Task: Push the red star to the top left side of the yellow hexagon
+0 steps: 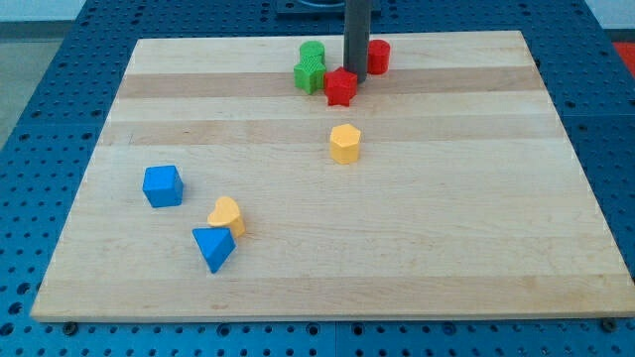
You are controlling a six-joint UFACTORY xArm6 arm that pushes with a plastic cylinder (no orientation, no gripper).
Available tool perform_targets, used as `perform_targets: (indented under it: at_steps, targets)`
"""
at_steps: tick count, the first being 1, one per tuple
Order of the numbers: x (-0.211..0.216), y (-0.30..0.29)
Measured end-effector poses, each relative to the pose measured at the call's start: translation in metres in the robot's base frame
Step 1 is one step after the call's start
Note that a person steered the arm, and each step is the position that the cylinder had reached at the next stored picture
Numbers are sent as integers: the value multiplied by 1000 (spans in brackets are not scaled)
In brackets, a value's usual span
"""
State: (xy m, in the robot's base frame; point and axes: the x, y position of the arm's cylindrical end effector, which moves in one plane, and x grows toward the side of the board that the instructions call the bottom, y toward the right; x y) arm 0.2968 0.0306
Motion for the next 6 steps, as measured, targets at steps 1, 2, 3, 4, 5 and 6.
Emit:
perform_targets:
  at_steps: [1,2,3,4,5,6]
  targets:
    - [2,-12]
    - [-9,-20]
    - [-5,-30]
    - [22,-31]
    - [50,-31]
    - [60,-31]
